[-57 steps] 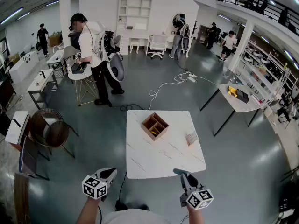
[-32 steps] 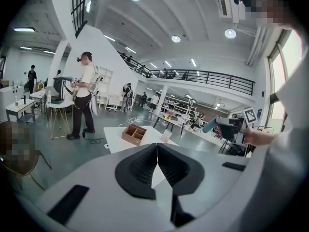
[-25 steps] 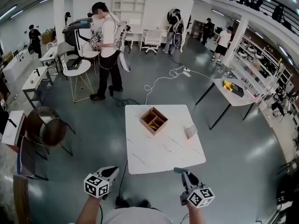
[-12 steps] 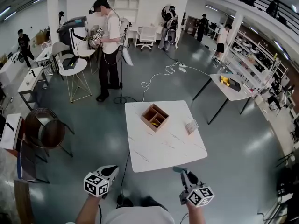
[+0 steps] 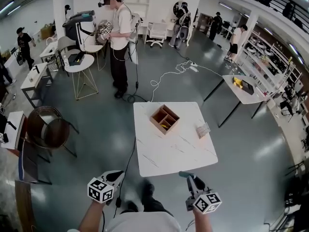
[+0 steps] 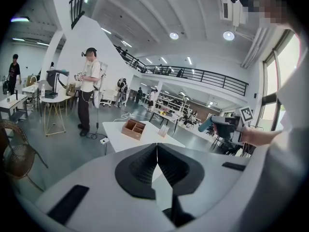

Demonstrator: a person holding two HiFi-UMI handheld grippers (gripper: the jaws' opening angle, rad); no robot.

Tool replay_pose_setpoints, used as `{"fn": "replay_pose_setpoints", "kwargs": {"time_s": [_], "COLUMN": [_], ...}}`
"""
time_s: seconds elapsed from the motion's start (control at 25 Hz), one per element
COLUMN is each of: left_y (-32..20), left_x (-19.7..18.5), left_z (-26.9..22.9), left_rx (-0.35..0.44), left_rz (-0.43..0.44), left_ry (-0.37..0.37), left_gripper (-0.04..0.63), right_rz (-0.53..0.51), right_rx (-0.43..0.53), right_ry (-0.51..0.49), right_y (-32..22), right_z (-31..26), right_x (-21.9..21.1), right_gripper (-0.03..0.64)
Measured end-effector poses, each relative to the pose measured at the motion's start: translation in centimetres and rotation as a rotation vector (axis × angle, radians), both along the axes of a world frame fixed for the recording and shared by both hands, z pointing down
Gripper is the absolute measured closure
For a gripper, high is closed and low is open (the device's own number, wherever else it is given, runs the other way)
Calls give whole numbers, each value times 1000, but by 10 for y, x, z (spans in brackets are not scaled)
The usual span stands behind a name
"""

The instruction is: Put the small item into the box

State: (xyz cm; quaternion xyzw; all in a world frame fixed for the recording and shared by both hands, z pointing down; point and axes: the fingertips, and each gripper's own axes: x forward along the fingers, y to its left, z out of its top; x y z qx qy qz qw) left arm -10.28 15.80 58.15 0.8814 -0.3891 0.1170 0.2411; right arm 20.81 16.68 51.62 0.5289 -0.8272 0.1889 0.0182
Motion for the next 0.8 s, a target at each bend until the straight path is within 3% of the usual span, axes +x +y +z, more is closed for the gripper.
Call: {"fn": "replay_pose_setpoints", "kwargs": {"time_s": [0.8], "left_y": [-100], "left_x": [10], "left_z": [6], "left_rx": [-31], "left_rz": [-83], "left_ry": [-30], "left_gripper": [581], "right_rz": [-109], "right_rx": [-23], "right_ry": [-33], "right_y": [-141], "right_z": [17], "right_x": [-1], "right_gripper": [535]}}
